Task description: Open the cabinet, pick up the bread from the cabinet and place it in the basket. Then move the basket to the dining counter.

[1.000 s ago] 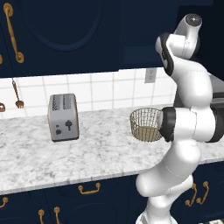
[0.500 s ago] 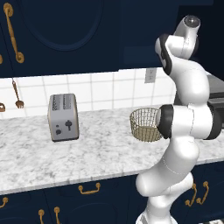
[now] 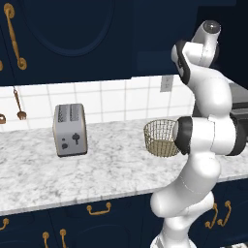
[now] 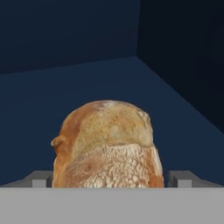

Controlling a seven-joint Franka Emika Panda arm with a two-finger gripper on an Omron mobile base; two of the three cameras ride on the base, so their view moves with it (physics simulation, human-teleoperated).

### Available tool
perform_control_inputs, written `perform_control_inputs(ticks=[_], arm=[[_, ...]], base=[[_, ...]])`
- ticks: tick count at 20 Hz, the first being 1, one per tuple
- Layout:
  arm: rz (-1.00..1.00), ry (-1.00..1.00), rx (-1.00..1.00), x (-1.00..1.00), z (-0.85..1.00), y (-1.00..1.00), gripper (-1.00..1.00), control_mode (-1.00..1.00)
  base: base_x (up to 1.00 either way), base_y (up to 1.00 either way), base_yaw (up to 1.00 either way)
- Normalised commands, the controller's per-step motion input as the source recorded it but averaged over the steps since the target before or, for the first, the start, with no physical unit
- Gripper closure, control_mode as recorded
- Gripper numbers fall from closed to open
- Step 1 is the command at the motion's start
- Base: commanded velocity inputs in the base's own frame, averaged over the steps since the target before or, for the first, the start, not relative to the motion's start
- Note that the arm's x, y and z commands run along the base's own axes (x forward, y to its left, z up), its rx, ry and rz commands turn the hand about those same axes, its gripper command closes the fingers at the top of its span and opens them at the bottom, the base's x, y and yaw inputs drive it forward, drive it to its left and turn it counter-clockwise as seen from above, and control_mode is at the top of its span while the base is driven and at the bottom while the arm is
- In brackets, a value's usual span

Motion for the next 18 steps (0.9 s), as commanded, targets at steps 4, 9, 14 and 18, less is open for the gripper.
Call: perform_control_inputs(ticks=[4, 9, 14, 18], arm=[[0.0, 0.0, 0.0, 0.0, 0.0, 0.0, 1.0, -1.0], [0.0, -0.08, 0.0, -0.01, 0.0, 0.19, 1.0, -1.0], [0.0, -0.22, 0.0, -0.13, 0.0, 0.28, 1.0, -1.0], [0.0, -0.27, 0.0, -0.26, 0.0, 0.18, 1.0, -1.0]], base=[[0.0, 0.0, 0.0], [0.0, 0.0, 0.0], [0.0, 0.0, 0.0], [0.0, 0.0, 0.0]])
